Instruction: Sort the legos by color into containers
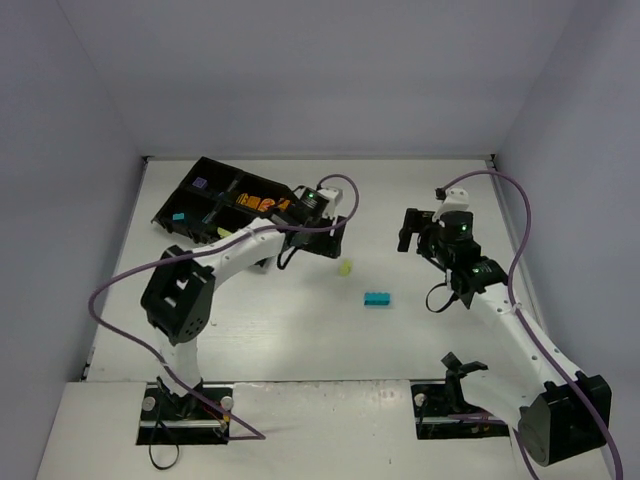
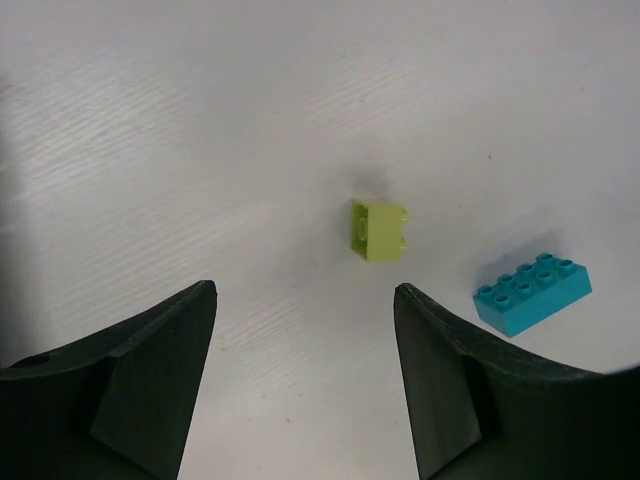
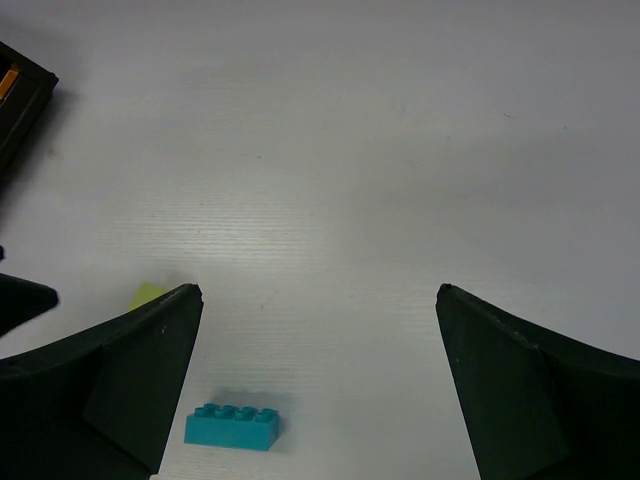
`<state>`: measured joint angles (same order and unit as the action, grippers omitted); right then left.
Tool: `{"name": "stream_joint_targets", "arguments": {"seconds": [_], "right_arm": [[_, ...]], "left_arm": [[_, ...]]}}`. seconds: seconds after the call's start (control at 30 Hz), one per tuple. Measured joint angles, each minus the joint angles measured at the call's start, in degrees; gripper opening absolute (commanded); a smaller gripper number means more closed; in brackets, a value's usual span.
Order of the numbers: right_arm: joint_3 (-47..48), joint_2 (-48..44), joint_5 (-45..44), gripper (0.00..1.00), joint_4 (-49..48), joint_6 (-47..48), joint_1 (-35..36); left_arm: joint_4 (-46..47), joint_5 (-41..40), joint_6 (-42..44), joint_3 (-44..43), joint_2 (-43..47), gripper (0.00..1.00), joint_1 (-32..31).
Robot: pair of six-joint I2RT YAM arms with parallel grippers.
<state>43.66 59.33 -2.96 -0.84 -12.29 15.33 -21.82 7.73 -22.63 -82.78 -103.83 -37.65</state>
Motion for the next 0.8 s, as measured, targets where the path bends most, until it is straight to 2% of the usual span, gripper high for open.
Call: {"name": "stream_joint_targets", "arguments": {"seconds": [0.2, 0.37, 0.47, 0.5, 0.53, 0.63, 0.8], "right_arm": [[-0.4, -1.1, -0.1, 1.00, 1.0, -1.2, -1.1], [-0.5, -2.0, -0.1, 1.00, 1.6, -1.4, -1.8], [-0.6, -2.3, -0.1, 1.00, 1.9, -1.4, -1.9], [-0.8, -2.4, -0.1, 1.00, 2.0, -1.4, -1.9], [-0.9, -2.5, -0.1, 1.00, 2.1, -1.4, -1.9], [-1.2, -2.6, 0.0, 1.00, 2.4, -1.4, -1.9], [-1.4, -2.6, 0.0, 1.00, 2.8, -1.4, -2.2]], "left_arm": [[2.0, 0.4, 0.6, -2.0, -9.2, 0.65, -4.4], [4.3, 0.5, 1.1, -2.4, -12.9, 0.62, -6.6], [5.5, 0.6, 1.2, -3.3, -14.6, 0.48, -7.4], [6.0, 0.5, 1.2, -3.4, -15.0, 0.40, -7.6], [6.4, 0.2, 1.2, -3.5, -15.3, 0.20, -7.7], [7.8, -1.1, 1.2, -3.5, -15.7, 0.02, -7.7], [9.0, -4.9, 1.2, -1.2, -13.9, 0.00, -7.3]]}}
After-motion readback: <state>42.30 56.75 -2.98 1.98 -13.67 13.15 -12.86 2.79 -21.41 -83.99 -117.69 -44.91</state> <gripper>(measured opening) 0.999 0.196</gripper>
